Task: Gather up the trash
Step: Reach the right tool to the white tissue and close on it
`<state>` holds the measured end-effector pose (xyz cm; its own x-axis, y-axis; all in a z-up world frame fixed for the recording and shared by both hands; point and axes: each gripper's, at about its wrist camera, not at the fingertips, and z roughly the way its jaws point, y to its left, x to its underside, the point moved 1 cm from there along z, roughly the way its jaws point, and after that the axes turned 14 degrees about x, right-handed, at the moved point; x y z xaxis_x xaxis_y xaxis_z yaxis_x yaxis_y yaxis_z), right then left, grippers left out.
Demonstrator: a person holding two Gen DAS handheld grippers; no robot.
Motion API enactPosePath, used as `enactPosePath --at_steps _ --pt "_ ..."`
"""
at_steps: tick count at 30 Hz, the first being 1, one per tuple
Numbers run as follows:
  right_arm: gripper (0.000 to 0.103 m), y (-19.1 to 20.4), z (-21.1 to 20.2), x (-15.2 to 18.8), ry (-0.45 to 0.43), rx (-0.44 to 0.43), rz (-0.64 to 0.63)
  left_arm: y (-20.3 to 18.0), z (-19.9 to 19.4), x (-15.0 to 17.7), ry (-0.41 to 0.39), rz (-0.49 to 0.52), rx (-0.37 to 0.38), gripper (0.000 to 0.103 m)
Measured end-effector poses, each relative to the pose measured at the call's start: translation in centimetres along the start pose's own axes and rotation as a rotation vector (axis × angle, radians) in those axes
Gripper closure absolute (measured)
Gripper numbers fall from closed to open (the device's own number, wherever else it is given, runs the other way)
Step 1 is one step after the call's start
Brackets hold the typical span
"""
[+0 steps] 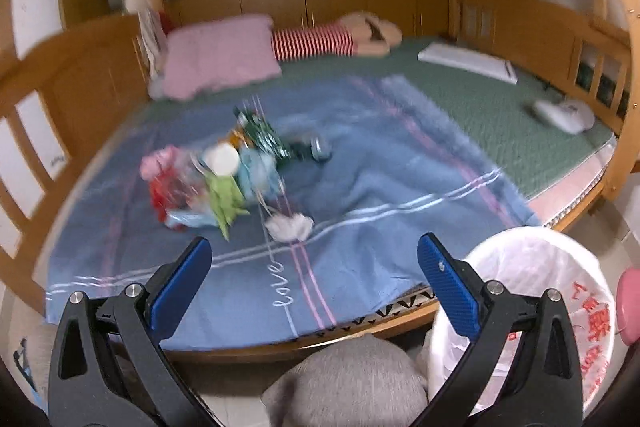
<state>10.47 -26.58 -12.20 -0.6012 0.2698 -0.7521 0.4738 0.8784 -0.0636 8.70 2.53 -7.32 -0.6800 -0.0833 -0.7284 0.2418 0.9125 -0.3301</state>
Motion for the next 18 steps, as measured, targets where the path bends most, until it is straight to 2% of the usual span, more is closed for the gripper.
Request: enactPosePath --at_steps 8,10,13,18 --pt "0.003 4.7 10.0 0.1 0.171 -0.022 -0.116 5.6 5.9 -1.9 0.055 -0.048 -0.098 0.003" --pt "0.003 5.8 12.6 -0.1 0.256 -0.026 -0.13 6.4 6.6 -2.1 0.071 -0.057 -0.102 0.003" --pt "0.003 7.4 14.7 -0.7 0.267 -0.032 -0.158 7.8 8.3 -2.6 0.086 -0.076 -0.114 0.003" --pt "0.003 9.5 18.3 -0.1 0.361 0.0 -0.231 9.2 10.8 -2.9 0.118 -0.088 -0.136 0.003"
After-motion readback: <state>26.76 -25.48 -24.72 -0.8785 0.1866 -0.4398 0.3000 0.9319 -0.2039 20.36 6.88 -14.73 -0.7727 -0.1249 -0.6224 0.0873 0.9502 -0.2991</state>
